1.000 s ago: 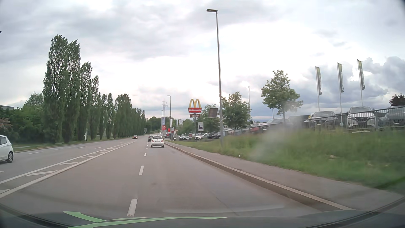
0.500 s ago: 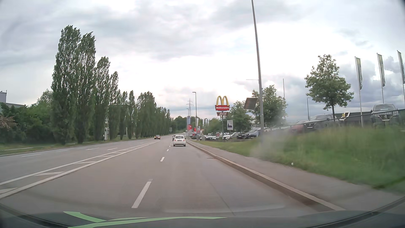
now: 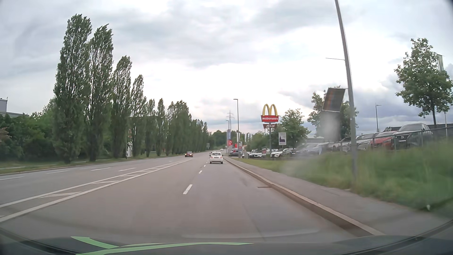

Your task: Follow the waypoints while adhering to traffic rules and regulations

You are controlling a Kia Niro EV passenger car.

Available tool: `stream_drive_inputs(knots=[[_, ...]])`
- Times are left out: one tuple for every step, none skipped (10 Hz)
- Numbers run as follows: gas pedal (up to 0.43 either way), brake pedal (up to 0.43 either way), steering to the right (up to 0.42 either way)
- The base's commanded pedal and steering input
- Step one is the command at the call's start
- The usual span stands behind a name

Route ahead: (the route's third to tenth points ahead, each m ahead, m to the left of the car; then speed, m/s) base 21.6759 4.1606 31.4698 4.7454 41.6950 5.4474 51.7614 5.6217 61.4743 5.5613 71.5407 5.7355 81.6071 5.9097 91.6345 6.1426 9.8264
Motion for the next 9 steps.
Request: stream_drive_inputs(knots=[[0.15,0.0,-0.021],[0.15,0.0,-0.018],[0.15,0.0,-0.018],[0.15,0.0,-0.018],[0.15,0.0,-0.017],[0.15,0.0,-0.016],[0.138,0.0,-0.015],[0.138,0.0,-0.013],[0.138,0.0,-0.011]])
